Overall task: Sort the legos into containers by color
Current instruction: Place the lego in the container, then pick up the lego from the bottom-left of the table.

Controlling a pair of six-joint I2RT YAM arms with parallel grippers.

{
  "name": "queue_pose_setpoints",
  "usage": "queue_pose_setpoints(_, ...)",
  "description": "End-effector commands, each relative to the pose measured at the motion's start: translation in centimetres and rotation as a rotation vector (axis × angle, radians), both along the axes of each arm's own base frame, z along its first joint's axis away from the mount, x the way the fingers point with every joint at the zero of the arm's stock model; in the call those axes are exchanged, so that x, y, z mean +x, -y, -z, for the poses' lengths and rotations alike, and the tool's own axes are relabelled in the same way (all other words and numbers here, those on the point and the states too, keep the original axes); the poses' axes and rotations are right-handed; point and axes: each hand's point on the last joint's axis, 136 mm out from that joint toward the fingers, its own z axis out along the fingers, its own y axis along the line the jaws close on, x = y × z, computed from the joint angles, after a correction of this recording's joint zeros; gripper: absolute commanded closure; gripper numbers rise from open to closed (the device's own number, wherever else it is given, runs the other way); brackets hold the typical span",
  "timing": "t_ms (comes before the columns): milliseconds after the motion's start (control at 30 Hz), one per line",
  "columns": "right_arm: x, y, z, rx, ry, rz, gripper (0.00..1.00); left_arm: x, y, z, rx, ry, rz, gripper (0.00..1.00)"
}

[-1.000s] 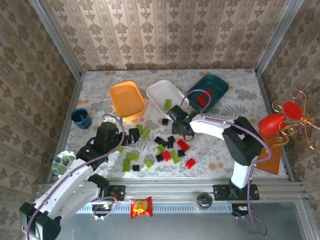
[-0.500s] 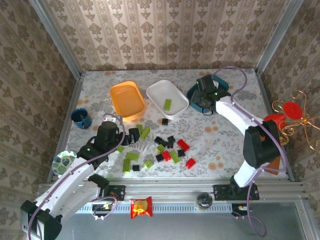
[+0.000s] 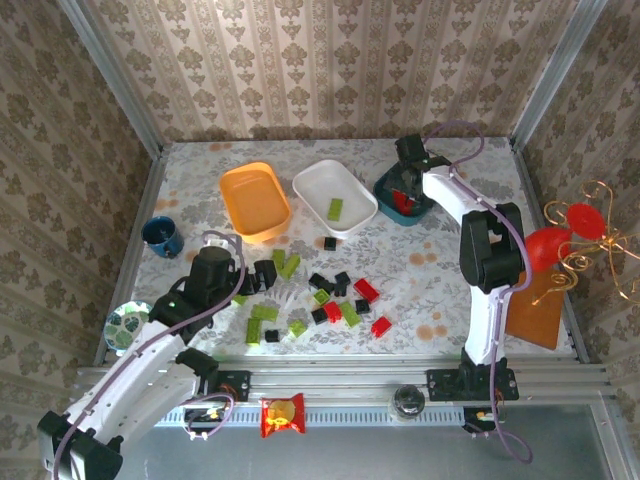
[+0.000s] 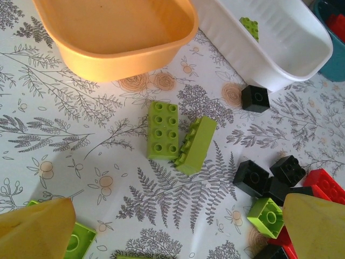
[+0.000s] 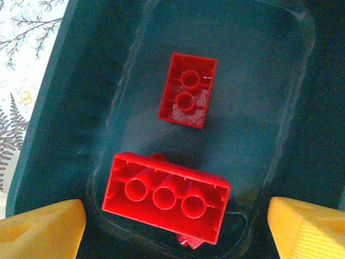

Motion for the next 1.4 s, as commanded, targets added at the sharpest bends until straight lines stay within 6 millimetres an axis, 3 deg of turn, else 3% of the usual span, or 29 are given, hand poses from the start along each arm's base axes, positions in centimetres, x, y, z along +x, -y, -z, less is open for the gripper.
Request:
queue_pose_setpoints(0, -1.2, -0.3, -2.1, 0.010, 0.021, -0.015, 0.10, -0.1, -0.1, -1.0, -0.019, 0.002, -0.010, 0.00)
queue_pose_setpoints(133, -3.1, -1.4, -4.5, 0.035, 0.075, -0.045, 0.10, -0.1, -0.5, -0.9, 0.008, -0.024, -0.024, 0.00)
queue_pose_setpoints(233, -5.6, -3.6, -6.0, 0.053, 0.127, -0.103, 0.10, -0.4, -1.2, 0.1, 0.061, -0.084, -0.048, 0.00)
queue_pose_setpoints(433, -11.9, -8.8, -4.7, 0.069, 0.113, -0.268, 0.11, -1.5, -3.0, 3.4, 0.146, -0.246, -0.127, 0.07)
queue_pose_setpoints(567, -14.4, -10.2, -3.7, 0.098, 0.094, -0.312, 0.11, -2.9, -5.0, 6.3, 0.175, -0.360, -0.229, 0.06)
queue_pose_setpoints(800, -15.4, -10.4, -3.9, 0.103, 0.104, -0.337, 0.11, -1.0, -6.0, 8.9, -0.025, -0.383, -0.350, 0.09)
queue_pose_setpoints(1000, -15.8, -9.8, -4.3, 0.086, 0.115, -0.339, 0.12, -0.1, -5.8, 11.3, -0.017, -0.451, -0.348, 0.13)
queue_pose_setpoints(1133, -16.1, -9.4, -4.5, 0.082, 0.129, -0.332, 0.11, 0.1, -5.7, 12.9, -0.002, -0.484, -0.344, 0.22)
queue_pose_setpoints(1333, -16.3, -8.9, -4.8, 0.070, 0.142, -0.322, 0.11, 0.5, -5.5, 13.2, 0.041, -0.522, -0.314, 0.37)
queue_pose_setpoints(1367, -16.5, -8.8, -5.6, 0.075, 0.164, -0.321, 0.11, 0.4, -5.5, 13.2, 0.054, -0.533, -0.305, 0.39)
